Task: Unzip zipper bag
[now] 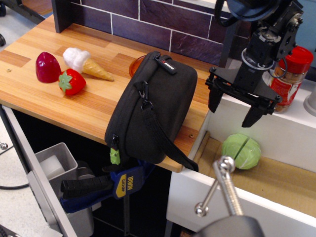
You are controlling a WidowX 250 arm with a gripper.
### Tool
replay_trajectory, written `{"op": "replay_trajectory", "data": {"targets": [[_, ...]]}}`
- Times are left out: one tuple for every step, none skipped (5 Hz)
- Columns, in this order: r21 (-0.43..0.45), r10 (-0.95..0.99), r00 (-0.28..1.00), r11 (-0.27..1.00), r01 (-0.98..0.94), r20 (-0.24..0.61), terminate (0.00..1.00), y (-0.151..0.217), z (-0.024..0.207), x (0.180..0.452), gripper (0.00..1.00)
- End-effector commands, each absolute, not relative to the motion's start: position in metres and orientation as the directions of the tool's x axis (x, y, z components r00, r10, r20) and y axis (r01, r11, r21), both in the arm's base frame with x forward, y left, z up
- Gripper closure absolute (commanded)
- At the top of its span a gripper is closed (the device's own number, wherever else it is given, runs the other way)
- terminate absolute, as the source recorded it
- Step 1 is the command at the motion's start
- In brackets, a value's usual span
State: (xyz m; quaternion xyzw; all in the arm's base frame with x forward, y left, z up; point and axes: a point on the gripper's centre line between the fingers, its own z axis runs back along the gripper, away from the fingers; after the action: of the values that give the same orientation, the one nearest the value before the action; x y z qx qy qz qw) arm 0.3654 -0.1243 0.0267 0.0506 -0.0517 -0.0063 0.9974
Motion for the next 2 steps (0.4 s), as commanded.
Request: {"op": "replay_trajectory", "data": {"targets": [[0.101, -0.018, 0.995, 0.995, 0.007, 0.102, 0.0, -0.124, 0.027, 0.365, 0.0], [0.006, -0.054, 0.99, 0.999, 0.054, 0.131, 0.0, -0.125, 0.06, 0.347, 0.0]]}}
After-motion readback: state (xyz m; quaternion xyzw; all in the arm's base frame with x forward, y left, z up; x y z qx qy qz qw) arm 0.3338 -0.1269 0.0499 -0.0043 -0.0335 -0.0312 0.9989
